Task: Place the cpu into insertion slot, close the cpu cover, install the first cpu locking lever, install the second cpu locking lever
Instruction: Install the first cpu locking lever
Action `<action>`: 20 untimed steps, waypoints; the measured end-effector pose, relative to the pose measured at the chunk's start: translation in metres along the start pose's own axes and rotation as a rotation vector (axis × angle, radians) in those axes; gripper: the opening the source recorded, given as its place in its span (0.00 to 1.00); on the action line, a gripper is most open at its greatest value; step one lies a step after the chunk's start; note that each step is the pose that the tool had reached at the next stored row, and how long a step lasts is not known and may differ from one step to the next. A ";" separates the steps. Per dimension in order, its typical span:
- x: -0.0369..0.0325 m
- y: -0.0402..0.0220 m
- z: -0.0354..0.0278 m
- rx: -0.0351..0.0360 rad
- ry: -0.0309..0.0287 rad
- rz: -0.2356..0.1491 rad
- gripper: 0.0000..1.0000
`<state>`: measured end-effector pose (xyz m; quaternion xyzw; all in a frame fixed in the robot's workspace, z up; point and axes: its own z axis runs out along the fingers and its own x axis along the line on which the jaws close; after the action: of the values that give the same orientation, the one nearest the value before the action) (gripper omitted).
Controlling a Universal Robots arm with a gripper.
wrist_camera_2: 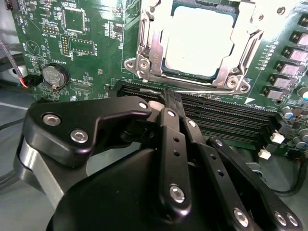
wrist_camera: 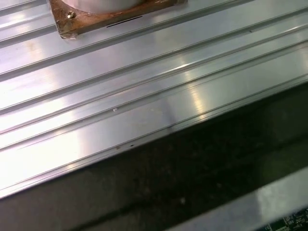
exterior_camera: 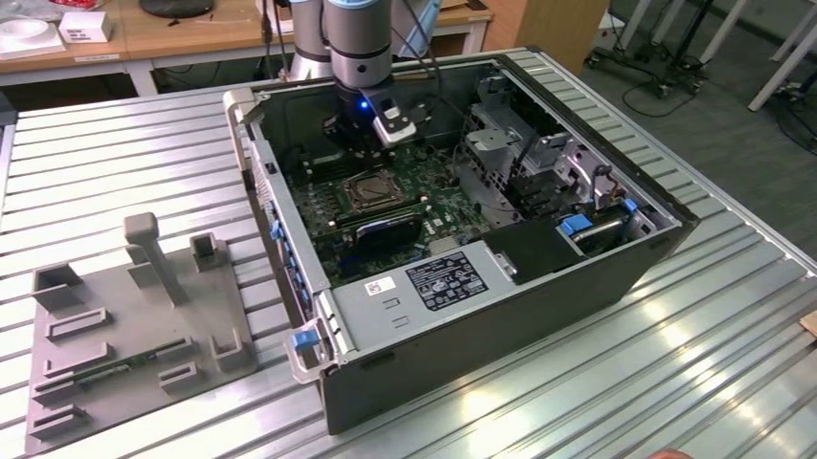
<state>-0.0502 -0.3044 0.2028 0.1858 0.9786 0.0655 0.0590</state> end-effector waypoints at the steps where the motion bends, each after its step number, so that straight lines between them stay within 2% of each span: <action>1: 0.0006 -0.0003 -0.0001 -0.0002 -0.0002 0.000 0.10; 8: 0.0022 -0.0009 -0.0003 -0.0004 -0.0020 0.000 0.10; 13: 0.0022 -0.0010 -0.0001 0.0139 -0.0085 -0.002 0.10; 16: 0.0022 -0.0011 0.0001 0.0280 -0.0153 -0.004 0.10; 17: 0.0022 -0.0011 0.0004 0.0302 -0.0178 -0.005 0.10; 20: 0.0022 -0.0011 0.0004 0.0303 -0.0183 -0.005 0.10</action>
<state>-0.0526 -0.3046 0.2020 0.1848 0.9794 0.0488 0.0653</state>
